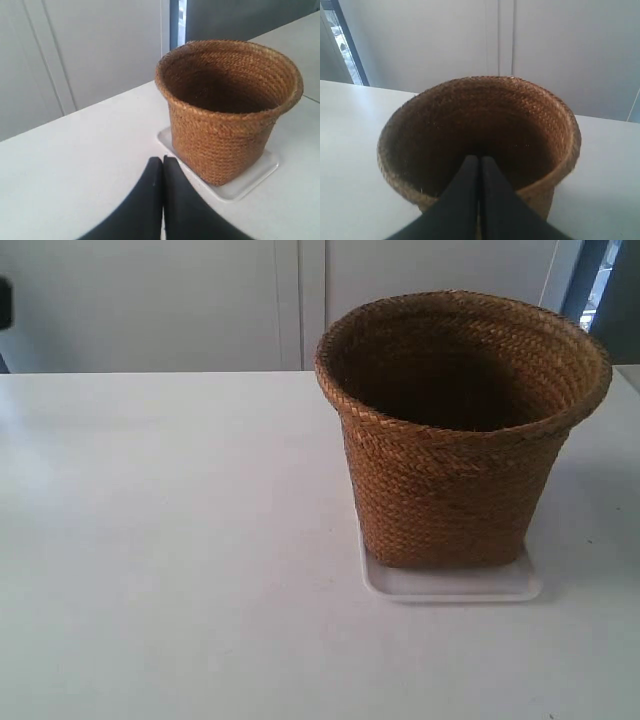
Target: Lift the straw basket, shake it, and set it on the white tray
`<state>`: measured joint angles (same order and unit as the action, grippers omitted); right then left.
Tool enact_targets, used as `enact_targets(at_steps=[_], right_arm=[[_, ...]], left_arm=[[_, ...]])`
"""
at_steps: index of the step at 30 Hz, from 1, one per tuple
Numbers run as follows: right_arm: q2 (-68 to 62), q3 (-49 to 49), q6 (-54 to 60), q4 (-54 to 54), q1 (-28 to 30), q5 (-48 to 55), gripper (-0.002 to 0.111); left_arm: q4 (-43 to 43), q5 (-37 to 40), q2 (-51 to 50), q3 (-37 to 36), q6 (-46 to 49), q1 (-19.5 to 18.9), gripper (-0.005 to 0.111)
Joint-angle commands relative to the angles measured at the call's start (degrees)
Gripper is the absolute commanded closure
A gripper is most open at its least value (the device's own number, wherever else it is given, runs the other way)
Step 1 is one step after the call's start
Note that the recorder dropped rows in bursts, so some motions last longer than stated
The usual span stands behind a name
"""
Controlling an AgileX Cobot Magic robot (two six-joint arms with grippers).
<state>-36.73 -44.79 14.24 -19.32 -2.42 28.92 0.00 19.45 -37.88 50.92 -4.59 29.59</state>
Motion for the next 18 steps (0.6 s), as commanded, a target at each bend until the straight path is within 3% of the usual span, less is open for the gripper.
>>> enact_targets(at_steps=[1, 6, 18], right_arm=[[10.94, 10.2, 3.95, -0.22, 0.2, -1.39, 0.108], [18.53, 16.95, 3.95, -0.13, 0.2, -1.85, 0.108], [20.44, 18.26, 3.95, -0.23, 0.2, -1.88, 0.108]], left_arm=[[-4.38, -0.51, 7.86, -8.47, -3.65, 0.28, 0.107], [-4.38, -3.37, 9.56, -14.7, -3.54, 0.28, 0.107], [-4.38, -1.96, 9.56, -14.92, -3.16, 0.28, 0.107]])
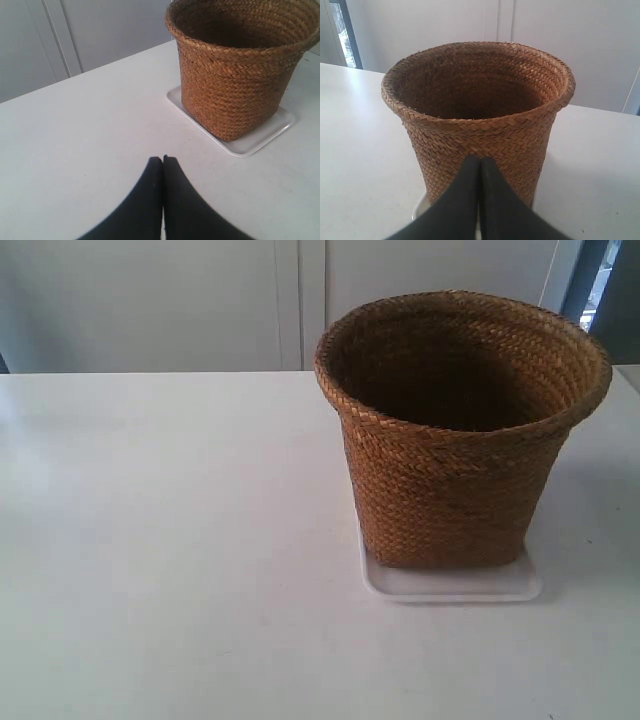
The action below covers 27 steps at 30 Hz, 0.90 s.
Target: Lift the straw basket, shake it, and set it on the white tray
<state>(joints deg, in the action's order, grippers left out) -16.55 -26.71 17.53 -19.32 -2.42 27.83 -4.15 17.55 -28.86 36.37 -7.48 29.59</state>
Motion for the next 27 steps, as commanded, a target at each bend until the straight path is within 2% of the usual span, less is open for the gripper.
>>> enact_targets(at_steps=[1, 19, 21, 24, 27], right_arm=[[0.26, 0.18, 0.66, -0.23, 0.2, -0.79, 0.108], [2.02, 2.23, 0.69, 0.92, 0.2, -2.86, 0.108], [3.33, 4.95, 0.7, 3.07, 0.2, -8.54, 0.108], [5.38, 11.13, 0.7, 6.37, 0.2, -26.51, 0.108], [8.47, 16.01, 0.1, 7.18, 0.2, -36.43, 0.108]], left_arm=[[-0.23, -0.06, 0.54, -0.37, -0.27, 0.28, 0.107], [-0.23, -0.06, 0.54, -0.37, -0.27, 0.28, 0.107], [-0.23, -0.06, 0.54, -0.37, -0.27, 0.28, 0.107], [-0.23, -0.06, 0.54, -0.37, -0.27, 0.28, 0.107], [-0.23, -0.06, 0.54, -0.37, -0.27, 0.28, 0.107]])
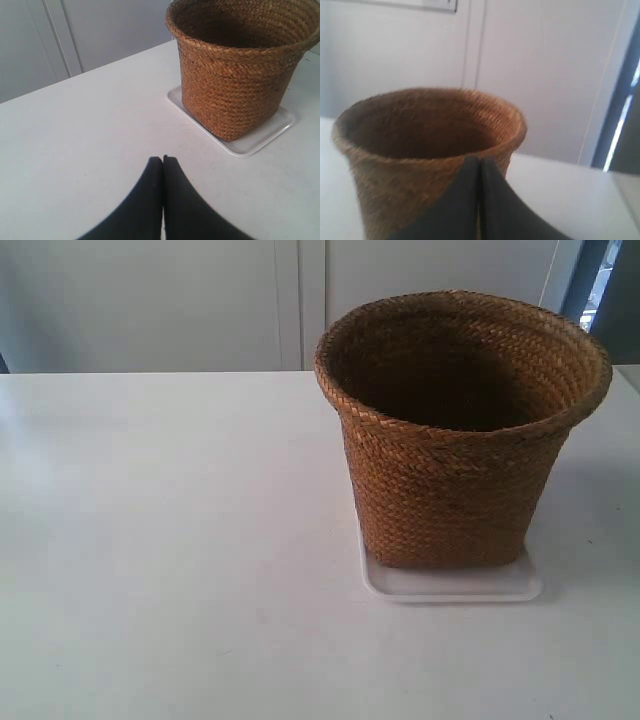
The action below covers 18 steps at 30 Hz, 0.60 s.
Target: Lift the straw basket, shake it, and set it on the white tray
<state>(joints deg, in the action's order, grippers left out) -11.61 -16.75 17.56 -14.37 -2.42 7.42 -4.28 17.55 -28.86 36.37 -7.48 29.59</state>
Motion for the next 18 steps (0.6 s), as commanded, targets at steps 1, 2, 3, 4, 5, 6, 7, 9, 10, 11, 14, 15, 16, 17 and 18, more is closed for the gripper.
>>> enact_targets(at_steps=[1, 2, 3, 4, 5, 6, 7, 9, 10, 11, 14, 15, 16, 17, 18], right_arm=[[4.83, 7.4, -1.55, 2.23, 0.2, -16.74, 0.108], [6.12, 8.47, -2.67, 2.23, 0.2, -16.87, 0.108], [7.29, 9.74, -3.3, 2.23, 0.2, -16.54, 0.108], [8.17, 10.92, -3.3, 2.23, 0.2, -16.41, 0.108], [9.18, 11.98, -3.3, 2.37, 0.2, -16.32, 0.108], [10.08, 12.92, -3.3, 2.37, 0.2, -16.16, 0.108], [10.78, 13.68, -3.3, 2.37, 0.2, -16.16, 0.108], [11.35, 14.36, -3.3, 2.04, 0.2, -14.45, 0.108], [11.43, 14.36, -3.3, 2.04, 0.2, -13.85, 0.108], [11.43, 14.36, -3.3, 2.04, 0.2, -13.74, 0.108], [11.43, 14.36, -3.3, 2.04, 0.2, -13.74, 0.108], [11.43, 14.36, -3.3, 2.04, 0.2, -13.74, 0.108], [11.43, 14.36, -3.3, 2.04, 0.2, -13.74, 0.108], [11.43, 14.36, -3.3, 2.04, 0.2, -13.74, 0.108], [11.43, 14.36, -3.3, 2.04, 0.2, -13.74, 0.108]], left_arm=[[-0.1, -0.06, 0.54, -0.37, -0.27, 0.28, 0.107], [-0.1, -0.06, 0.54, -0.37, -0.27, 0.28, 0.107], [-0.1, -0.06, 0.54, -0.37, -0.27, 0.28, 0.107], [-0.1, -0.06, 0.54, -0.37, -0.27, 0.28, 0.107], [-0.1, -0.06, 0.54, -0.37, -0.27, 0.28, 0.107], [-0.1, -0.06, 0.54, -0.37, -0.27, 0.28, 0.107], [-0.1, -0.06, 0.54, -0.37, -0.27, 0.28, 0.107], [-0.1, -0.06, 0.54, -0.37, -0.27, 0.28, 0.107], [-0.1, -0.06, 0.54, -0.37, -0.27, 0.28, 0.107], [-0.1, -0.06, 0.54, -0.37, -0.27, 0.28, 0.107], [-0.1, -0.06, 0.54, -0.37, -0.27, 0.28, 0.107], [-0.1, -0.06, 0.54, -0.37, -0.27, 0.28, 0.107], [-0.1, -0.06, 0.54, -0.37, -0.27, 0.28, 0.107], [-0.1, -0.06, 0.54, -0.37, -0.27, 0.28, 0.107], [-0.1, -0.06, 0.54, -0.37, -0.27, 0.28, 0.107]])
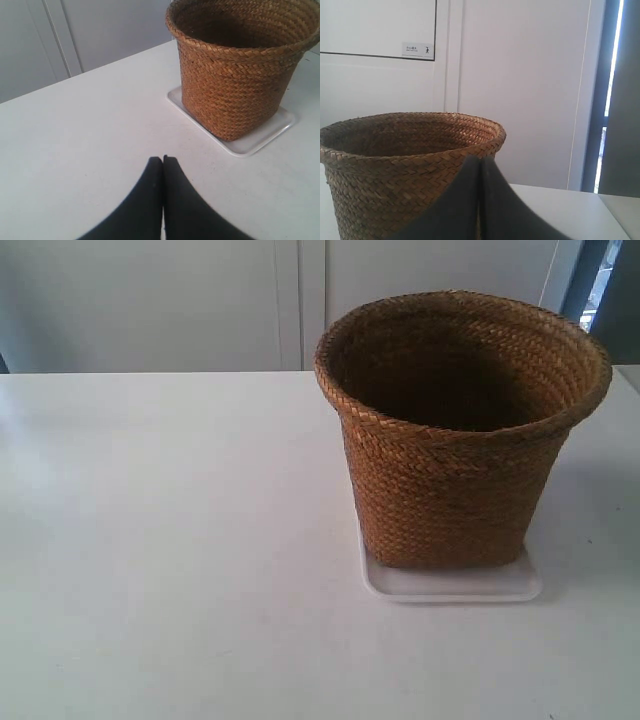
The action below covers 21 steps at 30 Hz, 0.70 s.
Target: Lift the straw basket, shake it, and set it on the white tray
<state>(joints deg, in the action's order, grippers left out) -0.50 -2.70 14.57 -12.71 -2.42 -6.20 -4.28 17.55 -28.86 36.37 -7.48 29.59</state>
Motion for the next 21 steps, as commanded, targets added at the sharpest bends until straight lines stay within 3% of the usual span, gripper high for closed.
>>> enact_targets(at_steps=[1, 4, 11, 15, 17, 21], right_arm=[[0.33, 0.31, -0.31, 0.38, 0.2, -0.13, 0.108], [0.33, 0.31, -0.31, 0.38, 0.2, -0.13, 0.108], [0.33, 0.31, -0.31, 0.38, 0.2, -0.13, 0.108], [0.33, 0.31, -0.31, 0.38, 0.2, -0.13, 0.108], [0.33, 0.31, -0.31, 0.38, 0.2, -0.13, 0.108], [0.33, 0.31, -0.31, 0.38, 0.2, -0.13, 0.108]], left_arm=[[-0.1, -0.06, 0.54, -0.37, -0.27, 0.28, 0.107], [-2.21, -0.1, 1.59, -0.37, 3.09, -0.58, 0.107], [-0.18, -0.43, 6.3, -0.37, 2.84, -13.29, 0.107], [-0.18, 4.2, 8.63, -1.38, 1.97, -18.89, 0.107], [-0.18, 1.5, 10.04, -4.65, 0.77, -21.62, 0.107], [-0.04, -13.72, 13.31, -15.81, -0.01, -27.13, 0.107]])
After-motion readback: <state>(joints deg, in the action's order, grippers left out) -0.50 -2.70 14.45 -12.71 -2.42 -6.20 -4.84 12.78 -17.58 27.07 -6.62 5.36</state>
